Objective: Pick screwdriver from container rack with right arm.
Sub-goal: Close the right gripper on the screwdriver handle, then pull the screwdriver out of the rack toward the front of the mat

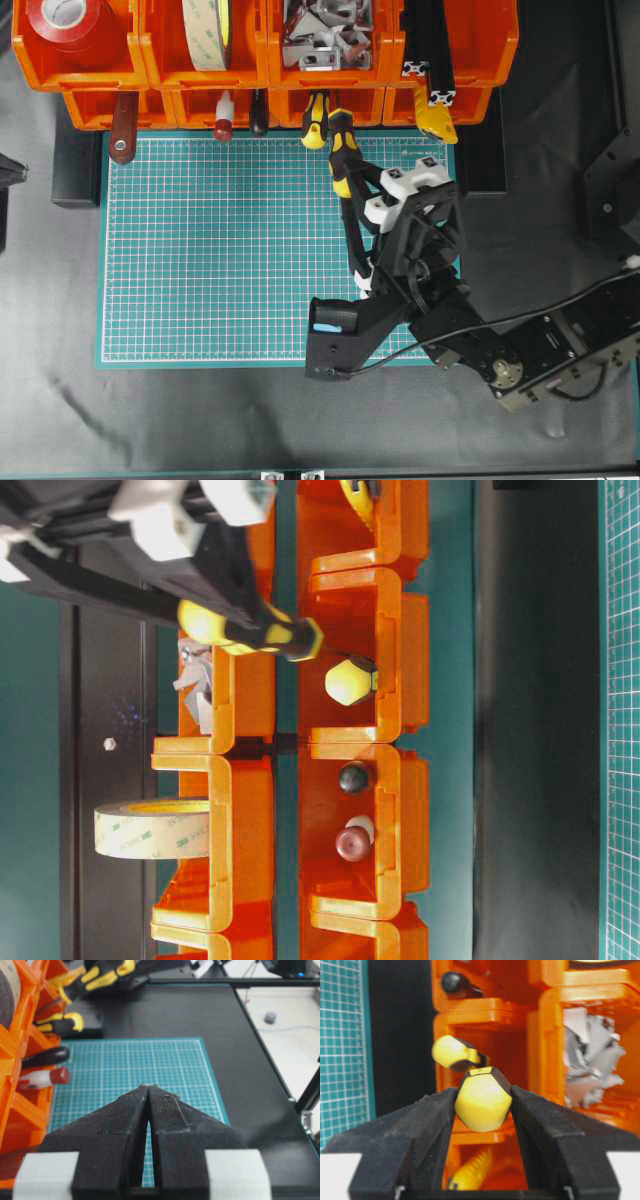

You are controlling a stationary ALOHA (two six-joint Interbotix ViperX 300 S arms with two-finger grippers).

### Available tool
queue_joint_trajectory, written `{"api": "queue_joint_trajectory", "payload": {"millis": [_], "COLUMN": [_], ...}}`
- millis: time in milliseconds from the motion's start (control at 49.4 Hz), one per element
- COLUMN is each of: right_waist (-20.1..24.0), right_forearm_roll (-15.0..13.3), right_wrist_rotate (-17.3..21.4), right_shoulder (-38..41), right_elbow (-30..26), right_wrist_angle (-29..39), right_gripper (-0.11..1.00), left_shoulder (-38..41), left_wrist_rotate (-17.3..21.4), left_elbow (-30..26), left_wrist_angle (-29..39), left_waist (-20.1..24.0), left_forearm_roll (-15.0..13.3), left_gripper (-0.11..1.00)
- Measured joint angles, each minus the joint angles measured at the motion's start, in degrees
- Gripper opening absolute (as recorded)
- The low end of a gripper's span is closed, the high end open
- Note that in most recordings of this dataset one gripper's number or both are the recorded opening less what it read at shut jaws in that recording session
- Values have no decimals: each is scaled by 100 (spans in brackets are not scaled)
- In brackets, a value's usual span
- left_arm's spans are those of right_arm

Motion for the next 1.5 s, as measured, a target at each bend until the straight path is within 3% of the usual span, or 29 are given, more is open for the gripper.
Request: {"api": "queue_joint_trajectory", "payload": {"millis": [365, 648, 1053, 1297, 1499], "right_waist": [316, 870, 1758, 2048, 1995], "right_forearm_roll": [-97, -88, -97, -105, -105], "right_wrist_rotate": [-255, -255, -272, -167, -167], "right_shoulder": [-132, -132, 167, 281, 281], "right_elbow": [-563, -923, -1529, -1661, -1081], "right_wrist_angle": [659, 1143, 1292, 563, -562], "right_gripper": [37, 37, 37, 37, 37], "left_shoulder": [0, 0, -396, -387, -448], "left_wrist_rotate": [0, 0, 0, -9, -9], "left_elbow": [0, 9, -18, -9, -18], "left_wrist_angle": [0, 0, 9, -9, -9], "left_waist": [0, 0, 0, 0, 0], "left_forearm_roll": [0, 0, 0, 0, 0], "left_gripper": [0, 0, 0, 0, 0]}}
